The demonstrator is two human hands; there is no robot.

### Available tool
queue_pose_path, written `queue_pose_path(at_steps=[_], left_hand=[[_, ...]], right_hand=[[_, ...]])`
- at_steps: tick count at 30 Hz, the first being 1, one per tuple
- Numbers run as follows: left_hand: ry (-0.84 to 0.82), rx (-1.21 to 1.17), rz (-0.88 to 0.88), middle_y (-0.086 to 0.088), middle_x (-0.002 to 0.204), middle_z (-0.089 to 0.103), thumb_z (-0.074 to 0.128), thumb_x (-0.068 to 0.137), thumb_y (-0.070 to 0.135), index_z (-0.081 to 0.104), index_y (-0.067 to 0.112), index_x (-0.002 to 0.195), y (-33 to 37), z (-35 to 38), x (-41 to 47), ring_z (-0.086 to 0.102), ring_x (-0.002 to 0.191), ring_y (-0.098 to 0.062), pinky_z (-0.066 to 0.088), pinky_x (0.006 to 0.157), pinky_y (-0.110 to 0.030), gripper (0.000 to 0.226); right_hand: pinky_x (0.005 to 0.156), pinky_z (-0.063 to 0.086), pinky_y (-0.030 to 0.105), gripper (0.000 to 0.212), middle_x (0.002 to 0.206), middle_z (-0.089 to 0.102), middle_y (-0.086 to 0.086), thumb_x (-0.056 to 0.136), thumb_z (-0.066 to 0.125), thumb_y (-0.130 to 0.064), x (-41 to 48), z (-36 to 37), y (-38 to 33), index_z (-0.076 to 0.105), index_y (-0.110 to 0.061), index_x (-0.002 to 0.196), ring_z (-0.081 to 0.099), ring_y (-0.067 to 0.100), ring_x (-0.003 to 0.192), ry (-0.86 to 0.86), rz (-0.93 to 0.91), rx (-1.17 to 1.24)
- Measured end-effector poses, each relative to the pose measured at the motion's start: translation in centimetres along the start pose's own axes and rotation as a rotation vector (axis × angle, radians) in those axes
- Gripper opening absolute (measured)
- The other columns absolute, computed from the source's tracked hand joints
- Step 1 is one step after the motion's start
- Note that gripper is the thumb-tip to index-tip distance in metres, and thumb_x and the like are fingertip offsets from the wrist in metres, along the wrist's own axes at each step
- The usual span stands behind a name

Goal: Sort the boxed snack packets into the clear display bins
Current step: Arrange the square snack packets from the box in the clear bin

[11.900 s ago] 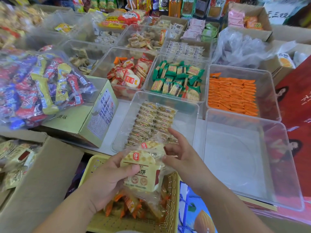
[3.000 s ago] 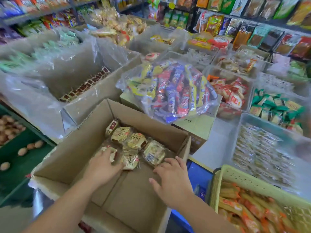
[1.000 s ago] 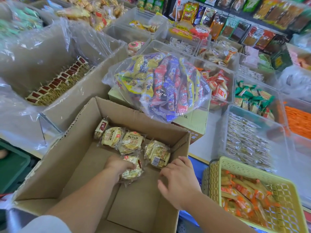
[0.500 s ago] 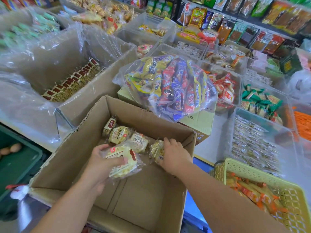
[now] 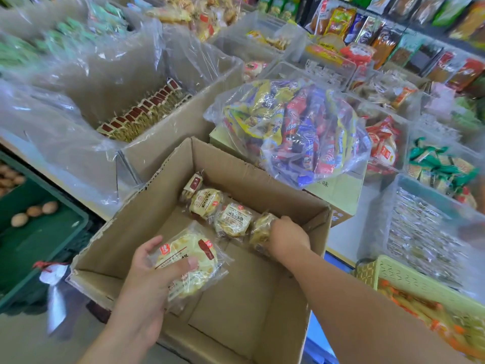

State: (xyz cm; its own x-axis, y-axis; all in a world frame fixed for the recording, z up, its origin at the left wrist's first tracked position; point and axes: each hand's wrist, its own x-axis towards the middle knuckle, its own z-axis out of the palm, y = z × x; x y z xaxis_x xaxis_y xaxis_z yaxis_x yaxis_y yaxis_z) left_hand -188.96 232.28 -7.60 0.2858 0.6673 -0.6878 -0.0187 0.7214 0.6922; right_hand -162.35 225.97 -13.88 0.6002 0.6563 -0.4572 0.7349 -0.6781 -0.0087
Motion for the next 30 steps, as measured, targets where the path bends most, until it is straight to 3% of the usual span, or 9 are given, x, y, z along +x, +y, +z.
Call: queue_pose_path(at_steps=[3,7,9,11,14,18,21,26,30], left_hand=[[-0.008,-0.024,0.011,-0.003,0.12,0.073,0.096,0.034,0.022,0.056,0.044,0.121,-0.1,1.1,-0.7,0.072,0.104,-0.038,0.057,0.084,-0.058,0.099],[-0.053,-0.024,0.04,0.002,0.099,0.079,0.095,0.039,0.018,0.056,0.04,0.124,-1.0,3.9,-2.1,0.078,0.083,-0.022,0.058,0.085,-0.052,0.097],[-0.082,0.001,0.049,0.001,0.101,0.078,0.099,0.037,0.013,0.056,0.039,0.125,-1.6,6.1,-3.2,0.077,0.084,-0.02,0.057,0.087,-0.051,0.101],[-0.117,0.029,0.043,-0.004,0.109,0.077,0.1,0.031,0.011,0.056,0.038,0.125,-2.3,8.5,-4.6,0.072,0.102,-0.029,0.052,0.097,-0.056,0.107],[-0.179,0.062,0.036,-0.008,0.101,0.079,0.096,0.027,0.013,0.06,0.037,0.119,-3.7,12.7,-6.9,0.069,0.106,-0.035,0.055,0.086,-0.05,0.102],[-0.188,0.061,0.065,-0.011,0.092,0.08,0.09,0.035,0.008,0.062,0.033,0.118,-6.4,18.4,-9.9,0.071,0.092,-0.032,0.058,0.059,-0.041,0.092],[-0.176,0.072,0.116,-0.007,0.087,0.08,0.087,0.038,0.011,0.06,0.03,0.12,-9.2,23.0,-11.8,0.073,0.073,-0.025,0.057,0.055,-0.034,0.089],[-0.186,0.14,0.166,-0.008,0.09,0.08,0.093,0.028,-0.001,0.058,0.029,0.12,-14.8,30.5,-13.8,0.076,0.074,-0.03,0.06,0.074,-0.046,0.103],[-0.185,0.28,0.239,0.002,0.088,0.08,0.098,0.046,-0.005,0.056,0.033,0.121,-18.8,35.4,-14.6,0.076,0.072,-0.019,0.06,0.057,-0.033,0.093]], right_hand=[[0.073,0.046,0.028,0.024,0.103,0.042,-0.005,0.086,0.075,-0.034,-2.7,-2.2,0.7,0.061,-0.024,0.103,0.061,0.022,0.089,0.176,-0.159,0.283],[0.081,0.048,0.021,0.041,0.111,0.047,-0.016,0.068,0.077,-0.009,-8.9,-5.0,4.0,0.059,-0.029,0.1,0.058,0.012,0.1,0.571,-0.438,0.557],[0.089,0.05,0.026,0.051,0.117,0.051,-0.012,0.061,0.079,0.0,-11.7,-5.9,6.3,0.061,-0.026,0.102,0.058,0.016,0.11,0.738,-0.543,0.598],[0.092,0.052,0.032,0.057,0.12,0.054,-0.004,0.057,0.085,0.006,-13.6,-6.1,8.6,0.063,-0.021,0.103,0.059,0.018,0.116,0.834,-0.605,0.594],[0.094,0.054,0.034,0.057,0.117,0.059,0.002,0.057,0.083,0.012,-15.2,-6.3,12.0,0.064,-0.016,0.103,0.061,0.023,0.118,0.913,-0.691,0.571],[0.094,0.054,0.032,0.04,0.119,0.063,0.004,0.074,0.073,-0.003,-16.3,-5.9,17.8,0.059,-0.018,0.108,0.063,0.021,0.117,0.913,-0.781,0.59],[0.096,0.053,0.036,0.049,0.12,0.065,-0.004,0.073,0.079,-0.011,-17.1,-4.8,23.2,0.058,-0.023,0.115,0.061,0.019,0.121,0.866,-0.749,0.604],[0.092,0.052,0.034,0.053,0.103,0.071,-0.017,0.063,0.077,-0.026,-19.0,-3.1,32.2,0.072,-0.026,0.115,0.063,0.012,0.103,0.798,-0.546,0.691],[0.078,0.052,0.019,0.048,0.099,0.071,-0.022,0.069,0.072,-0.05,-20.4,-2.6,37.9,0.063,-0.046,0.117,0.065,-0.004,0.093,0.54,-0.367,0.875]])
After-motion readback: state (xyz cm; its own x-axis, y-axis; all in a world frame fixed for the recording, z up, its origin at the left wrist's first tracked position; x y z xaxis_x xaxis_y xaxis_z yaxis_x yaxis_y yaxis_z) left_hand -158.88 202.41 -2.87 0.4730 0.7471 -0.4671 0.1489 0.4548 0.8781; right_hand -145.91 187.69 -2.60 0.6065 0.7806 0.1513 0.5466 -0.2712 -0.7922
